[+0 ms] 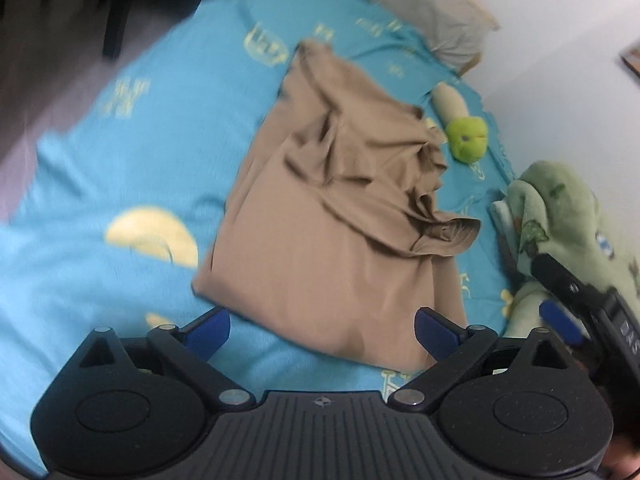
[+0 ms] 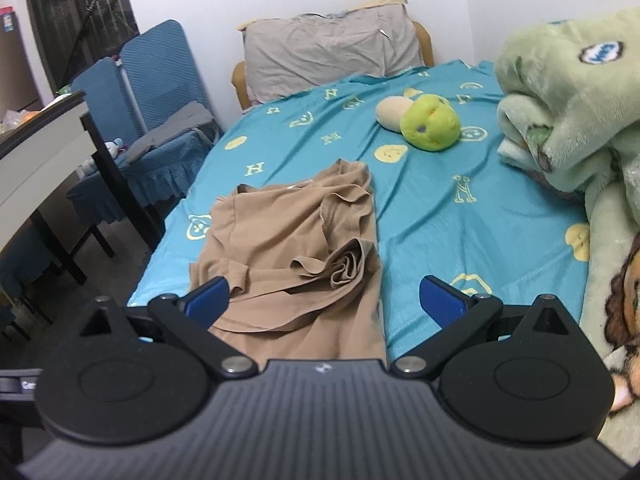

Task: Fold clothes

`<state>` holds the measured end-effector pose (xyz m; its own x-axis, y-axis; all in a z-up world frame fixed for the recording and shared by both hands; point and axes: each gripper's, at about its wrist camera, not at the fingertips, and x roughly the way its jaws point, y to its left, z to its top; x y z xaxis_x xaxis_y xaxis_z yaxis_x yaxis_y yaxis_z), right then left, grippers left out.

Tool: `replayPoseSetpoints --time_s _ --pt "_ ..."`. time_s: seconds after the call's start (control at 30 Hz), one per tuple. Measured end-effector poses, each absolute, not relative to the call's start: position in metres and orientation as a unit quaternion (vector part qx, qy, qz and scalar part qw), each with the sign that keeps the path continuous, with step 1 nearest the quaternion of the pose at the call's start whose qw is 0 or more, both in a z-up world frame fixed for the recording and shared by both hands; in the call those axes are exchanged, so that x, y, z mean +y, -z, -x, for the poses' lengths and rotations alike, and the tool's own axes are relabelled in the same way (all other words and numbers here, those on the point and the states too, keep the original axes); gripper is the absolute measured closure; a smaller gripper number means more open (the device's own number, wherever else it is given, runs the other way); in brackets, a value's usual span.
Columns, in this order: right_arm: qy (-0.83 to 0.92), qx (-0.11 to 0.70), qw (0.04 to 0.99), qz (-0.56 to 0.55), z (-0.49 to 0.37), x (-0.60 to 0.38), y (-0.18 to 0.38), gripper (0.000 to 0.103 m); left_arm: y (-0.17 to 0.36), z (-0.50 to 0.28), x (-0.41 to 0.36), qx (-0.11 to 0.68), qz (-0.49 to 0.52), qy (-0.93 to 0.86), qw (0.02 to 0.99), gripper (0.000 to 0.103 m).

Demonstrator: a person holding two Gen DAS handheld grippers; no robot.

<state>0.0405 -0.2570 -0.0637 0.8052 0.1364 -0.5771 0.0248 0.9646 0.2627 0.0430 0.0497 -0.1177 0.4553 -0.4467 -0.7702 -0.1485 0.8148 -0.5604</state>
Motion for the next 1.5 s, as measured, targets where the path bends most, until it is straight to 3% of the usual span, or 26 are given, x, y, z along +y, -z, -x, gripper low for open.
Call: replayPoseSetpoints --time_s 0.33,0.6,0.63,0.77,0.9,1.03,1.2,1.33,1.5 --pt "-0.020 0.332 0.938 -0.093 -0.046 -0.247 0.071 0.000 0.139 -0.056 0.050 0.494 0.313 0.050 0.810 0.021" --pt "-0.002 0.344 0.936 -0.069 -0.049 -0.246 0.075 0.000 0.130 -0.051 0.059 0.443 0.336 0.033 0.831 0.074" --pt "0.000 0.344 0.937 -0.064 -0.049 -0.245 0.076 0.000 0.128 -0.050 0.059 0.436 0.338 0.034 0.833 0.077" --pt "0.001 0.343 0.938 -0.050 -0.049 -0.241 0.076 0.000 0.129 -0.051 0.060 0.437 0.347 0.035 0.829 0.077" --pt "0.002 0.344 0.938 -0.046 -0.049 -0.241 0.077 0.000 0.139 -0.056 0.059 0.458 0.357 0.032 0.814 0.062" --pt "0.003 0.345 0.938 -0.039 -0.049 -0.237 0.077 0.000 0.147 -0.060 0.057 0.471 0.352 0.032 0.809 0.060" --pt "-0.018 0.353 0.933 -0.067 -0.048 -0.238 0.077 0.000 0.150 -0.061 0.058 0.464 0.349 0.025 0.814 0.089" --pt "-0.086 0.385 0.893 -0.216 -0.048 -0.254 0.083 0.000 0.149 -0.060 0.062 0.453 0.369 0.029 0.811 0.094" --pt "-0.128 0.457 0.758 -0.447 -0.050 -0.268 0.136 0.000 0.139 -0.056 0.070 0.425 0.404 0.050 0.808 0.095"
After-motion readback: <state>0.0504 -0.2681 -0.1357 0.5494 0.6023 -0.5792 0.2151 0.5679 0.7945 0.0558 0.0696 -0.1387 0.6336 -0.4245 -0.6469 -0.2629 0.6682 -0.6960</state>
